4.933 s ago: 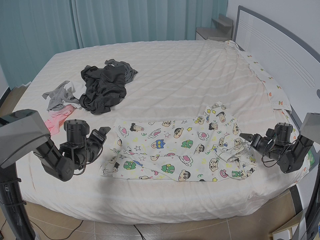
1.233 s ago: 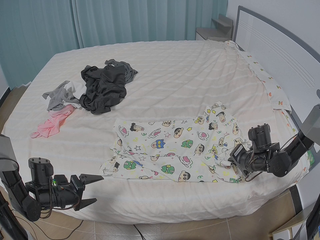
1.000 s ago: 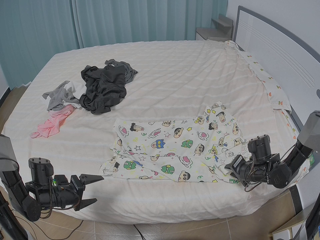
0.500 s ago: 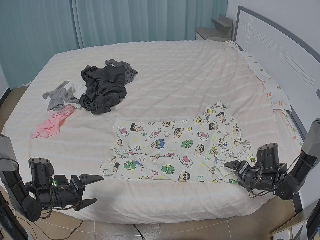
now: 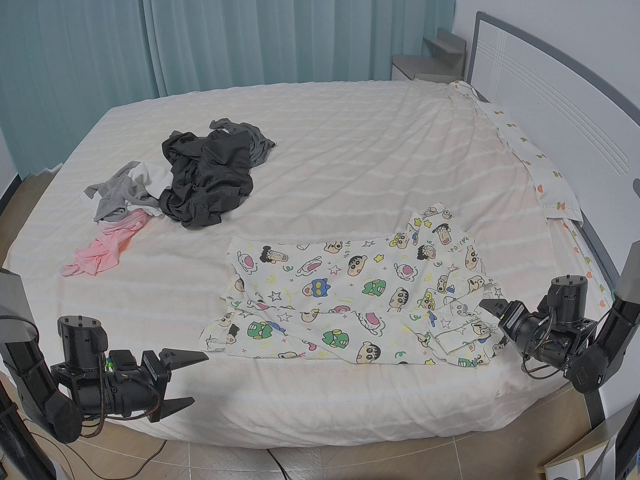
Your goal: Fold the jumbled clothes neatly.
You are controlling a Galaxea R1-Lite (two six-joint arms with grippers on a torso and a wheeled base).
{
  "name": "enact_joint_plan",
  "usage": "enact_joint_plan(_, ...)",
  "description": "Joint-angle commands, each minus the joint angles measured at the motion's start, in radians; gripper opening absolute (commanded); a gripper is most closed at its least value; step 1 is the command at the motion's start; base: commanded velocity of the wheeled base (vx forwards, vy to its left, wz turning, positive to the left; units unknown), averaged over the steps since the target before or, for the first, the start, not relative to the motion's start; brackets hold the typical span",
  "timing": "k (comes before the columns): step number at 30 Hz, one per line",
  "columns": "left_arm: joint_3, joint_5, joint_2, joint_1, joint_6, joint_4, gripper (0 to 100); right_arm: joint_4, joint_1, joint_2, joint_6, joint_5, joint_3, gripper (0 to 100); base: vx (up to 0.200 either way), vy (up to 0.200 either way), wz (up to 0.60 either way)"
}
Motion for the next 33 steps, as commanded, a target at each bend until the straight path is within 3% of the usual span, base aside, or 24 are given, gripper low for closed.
enact_joint_plan(1, 0.0, 0.002, 0.003, -0.012, 0.0, 0.0, 100, -0.071, -0.008, 0.128, -0.003, 0.018, 0.003, 100, 0.0, 0.0, 0.0)
enact_joint_plan(7, 0.0, 0.037, 0.013, -0.028, 0.0, -0.002, 100, -0.295, -0.007, 0.257, -0.01, 0.021, 0.003, 100, 0.0, 0.0, 0.0)
enact_joint_plan(23, -0.001, 0.044, 0.016, -0.035, 0.0, -0.002, 100, -0.298, 0.001, 0.275, -0.01, 0.021, -0.023, 100, 0.0, 0.0, 0.0)
enact_joint_plan(24, 0.0, 0.046, 0.016, -0.035, 0.0, -0.002, 100, -0.299, 0.001, 0.278, -0.01, 0.021, -0.026, 0, 0.0, 0.0, 0.0)
enact_joint_plan(33, 0.0, 0.046, 0.016, -0.035, 0.0, -0.002, 100, -0.312, 0.002, 0.272, -0.011, 0.012, -0.022, 0, 0.0, 0.0, 0.0)
